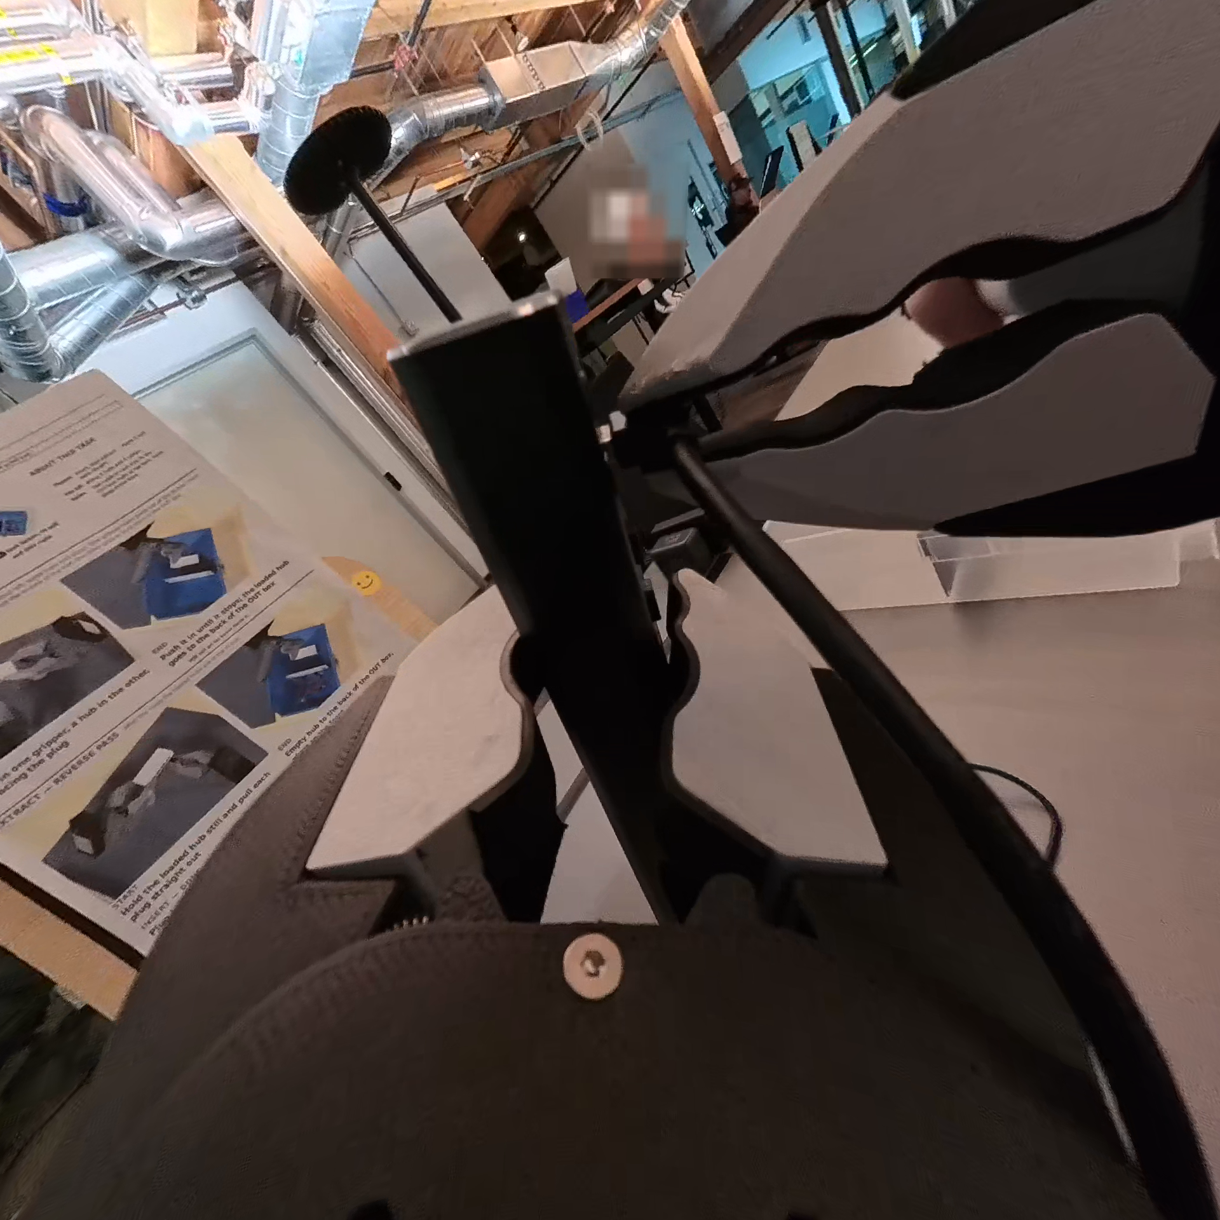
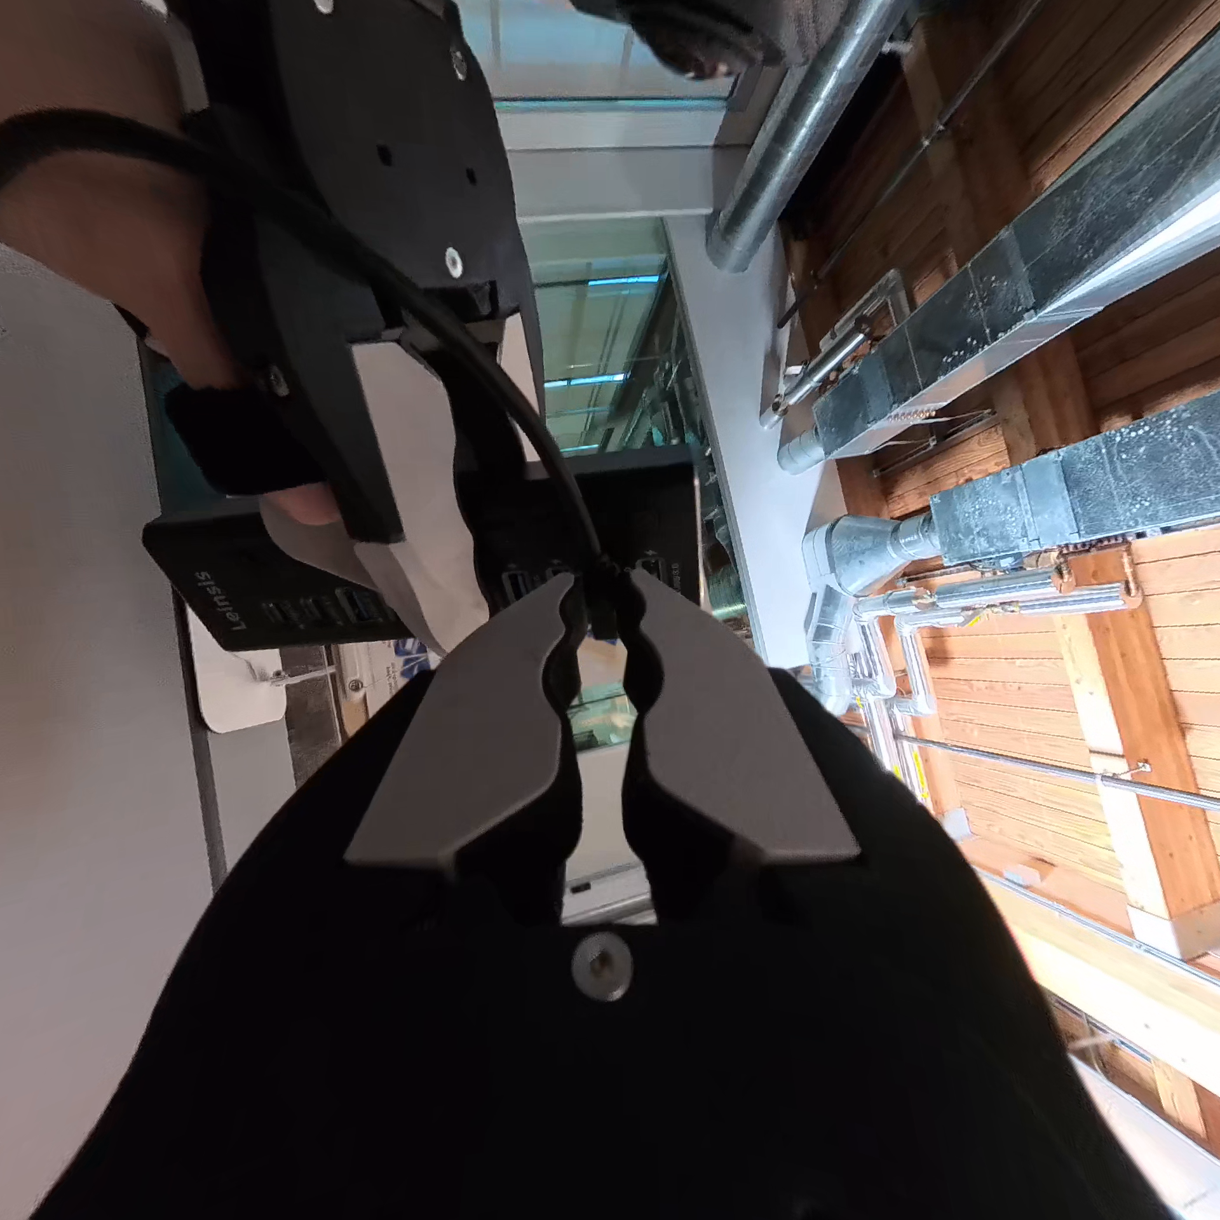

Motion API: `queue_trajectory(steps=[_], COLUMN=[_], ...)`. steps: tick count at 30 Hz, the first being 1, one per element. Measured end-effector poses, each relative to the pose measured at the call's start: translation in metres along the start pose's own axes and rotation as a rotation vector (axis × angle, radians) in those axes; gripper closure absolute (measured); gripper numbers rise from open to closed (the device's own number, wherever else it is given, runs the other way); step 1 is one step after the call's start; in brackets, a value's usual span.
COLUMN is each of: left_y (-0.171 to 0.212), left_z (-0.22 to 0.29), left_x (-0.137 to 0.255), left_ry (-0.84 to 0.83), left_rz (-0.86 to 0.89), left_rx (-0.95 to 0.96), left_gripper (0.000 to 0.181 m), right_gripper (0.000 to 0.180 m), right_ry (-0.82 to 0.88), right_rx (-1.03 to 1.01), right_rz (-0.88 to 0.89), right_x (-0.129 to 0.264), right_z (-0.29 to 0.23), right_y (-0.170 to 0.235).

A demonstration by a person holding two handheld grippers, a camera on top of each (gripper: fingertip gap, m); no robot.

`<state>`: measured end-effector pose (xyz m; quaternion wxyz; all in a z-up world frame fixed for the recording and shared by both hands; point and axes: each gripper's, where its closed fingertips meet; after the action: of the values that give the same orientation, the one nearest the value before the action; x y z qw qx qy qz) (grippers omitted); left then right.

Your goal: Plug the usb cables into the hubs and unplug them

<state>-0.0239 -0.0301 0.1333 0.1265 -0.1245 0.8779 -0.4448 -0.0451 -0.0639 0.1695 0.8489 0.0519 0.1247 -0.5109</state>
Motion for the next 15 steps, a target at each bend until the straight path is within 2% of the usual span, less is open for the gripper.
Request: queue_trajectory(steps=[7, 13, 15], left_y=[0.001, 0.011, 0.014], left_z=[0.001, -0.003, -0.001], left_x=[-0.002, -0.009, -0.011], left_ry=[0.010, -0.001, 0.016], left_rz=[-0.006, -0.083, -0.073], left_rx=[0.055, 0.117, 0.156], left_gripper=[0.147, 0.149, 0.150], right_gripper=[0.171, 0.170, 0.165], right_ry=[0.002, -0.009, 0.001], right_rx=[-0.037, 0.039, 0.060], right_rz=[-0.004, -0.062, -0.076], right_x=[-0.002, -0.005, -0.005], right_z=[0.000, -0.004, -0.004], right_y=[0.003, 0.013, 0.014])
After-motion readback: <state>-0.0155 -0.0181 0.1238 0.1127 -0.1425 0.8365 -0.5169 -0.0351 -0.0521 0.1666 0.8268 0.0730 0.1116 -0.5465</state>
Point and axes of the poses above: each gripper's, where its closed fingertips meet, x back along the fingers, y out of its underside, z = x × y across the jaws, and after that the axes turned 4 degrees about z, right-handed
